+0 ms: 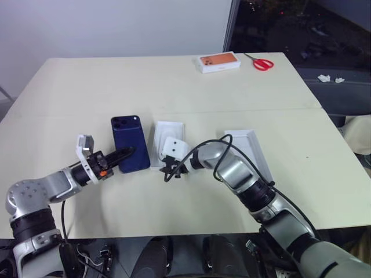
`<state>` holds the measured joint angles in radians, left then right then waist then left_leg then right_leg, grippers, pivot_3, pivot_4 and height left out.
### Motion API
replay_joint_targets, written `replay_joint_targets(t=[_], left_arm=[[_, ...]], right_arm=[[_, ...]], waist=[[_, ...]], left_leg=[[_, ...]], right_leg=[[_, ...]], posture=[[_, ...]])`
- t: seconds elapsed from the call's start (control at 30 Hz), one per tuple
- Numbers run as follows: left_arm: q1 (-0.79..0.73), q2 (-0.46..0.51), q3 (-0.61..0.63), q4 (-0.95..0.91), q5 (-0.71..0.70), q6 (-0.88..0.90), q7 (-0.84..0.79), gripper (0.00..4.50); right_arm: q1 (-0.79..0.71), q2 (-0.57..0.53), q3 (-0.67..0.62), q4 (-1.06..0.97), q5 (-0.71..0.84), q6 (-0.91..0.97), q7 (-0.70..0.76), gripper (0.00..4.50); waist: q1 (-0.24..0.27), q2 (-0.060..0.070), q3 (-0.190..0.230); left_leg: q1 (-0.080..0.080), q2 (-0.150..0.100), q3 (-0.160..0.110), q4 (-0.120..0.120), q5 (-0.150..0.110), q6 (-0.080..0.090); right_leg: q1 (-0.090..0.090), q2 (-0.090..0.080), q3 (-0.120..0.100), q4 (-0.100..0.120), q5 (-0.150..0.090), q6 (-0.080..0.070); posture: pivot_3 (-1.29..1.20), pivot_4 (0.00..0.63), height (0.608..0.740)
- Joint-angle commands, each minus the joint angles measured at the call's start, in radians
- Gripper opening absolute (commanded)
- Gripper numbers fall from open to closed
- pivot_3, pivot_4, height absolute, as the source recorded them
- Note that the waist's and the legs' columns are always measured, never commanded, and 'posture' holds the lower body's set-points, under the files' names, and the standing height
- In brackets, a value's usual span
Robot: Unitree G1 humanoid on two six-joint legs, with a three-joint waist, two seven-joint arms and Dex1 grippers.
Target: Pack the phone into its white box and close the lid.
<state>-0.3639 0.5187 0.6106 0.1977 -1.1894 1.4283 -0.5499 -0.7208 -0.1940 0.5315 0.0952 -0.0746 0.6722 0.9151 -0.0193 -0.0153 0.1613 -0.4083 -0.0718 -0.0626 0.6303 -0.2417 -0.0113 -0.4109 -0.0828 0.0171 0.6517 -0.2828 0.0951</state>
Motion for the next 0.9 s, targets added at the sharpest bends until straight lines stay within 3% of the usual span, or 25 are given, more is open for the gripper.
replay_joint_targets(t=[0.03,0.07,0.13,0.2,0.3,0.63,0.9], left_arm=[[-0.025,0.023,0.015,-0.009,-0.031,-0.015,-0.023,0.00],[-0.027,0.024,0.012,-0.007,-0.032,-0.015,-0.024,0.00],[-0.030,0.023,0.006,-0.006,-0.030,-0.017,-0.024,0.00],[-0.028,0.019,-0.003,-0.011,-0.027,-0.020,-0.024,0.00],[-0.024,0.013,-0.015,-0.017,-0.026,-0.017,-0.023,0.00],[-0.112,0.021,-0.142,0.045,0.046,-0.043,-0.077,0.00],[-0.252,0.016,-0.347,0.175,0.220,-0.093,-0.145,0.00]], right_arm=[[-0.010,0.003,0.013,-0.027,0.026,0.009,0.030,1.56],[-0.008,0.002,0.009,-0.030,0.034,0.019,0.036,1.56],[-0.004,-0.005,0.006,-0.035,0.046,0.020,0.051,2.11],[-0.007,-0.013,0.006,-0.025,0.040,0.003,0.047,2.91],[-0.013,-0.031,-0.002,-0.042,0.049,-0.002,0.058,4.47],[-0.006,-0.202,-0.220,-0.207,0.277,0.043,0.198,4.47],[0.008,-0.284,-0.283,-0.050,0.217,-0.114,0.106,4.47]], waist=[[0.000,0.000,0.000],[-0.001,0.000,0.000],[-0.001,0.000,0.000],[-0.001,0.000,0.000],[0.000,0.000,0.000],[0.007,-0.002,0.001],[0.000,-0.003,0.002]], left_leg=[[0.000,0.000,0.000,0.000,0.000,0.000],[0.000,0.000,0.000,0.000,0.000,0.000],[0.000,0.000,0.000,0.000,0.000,0.000],[0.000,0.000,0.000,0.000,0.000,0.000],[0.000,0.000,0.000,0.000,0.000,0.000],[0.000,-0.001,-0.001,0.001,-0.002,0.003],[-0.001,0.000,0.000,0.000,0.000,0.000]], right_leg=[[0.000,0.000,0.000,0.000,0.000,0.000],[0.000,0.000,0.000,0.000,0.000,0.000],[0.000,0.000,0.000,0.000,0.000,0.000],[0.000,0.000,0.000,0.000,0.000,0.000],[0.000,0.000,0.000,0.000,0.000,0.000],[0.002,0.000,-0.001,-0.001,0.000,0.000],[0.001,0.000,0.000,-0.001,0.000,0.000]], posture=[[0.00,0.150,0.740],[0.00,0.150,0.740],[0.00,0.150,0.740],[0.00,0.150,0.740],[0.00,0.150,0.740],[0.00,0.150,0.740],[0.00,0.150,0.740]])
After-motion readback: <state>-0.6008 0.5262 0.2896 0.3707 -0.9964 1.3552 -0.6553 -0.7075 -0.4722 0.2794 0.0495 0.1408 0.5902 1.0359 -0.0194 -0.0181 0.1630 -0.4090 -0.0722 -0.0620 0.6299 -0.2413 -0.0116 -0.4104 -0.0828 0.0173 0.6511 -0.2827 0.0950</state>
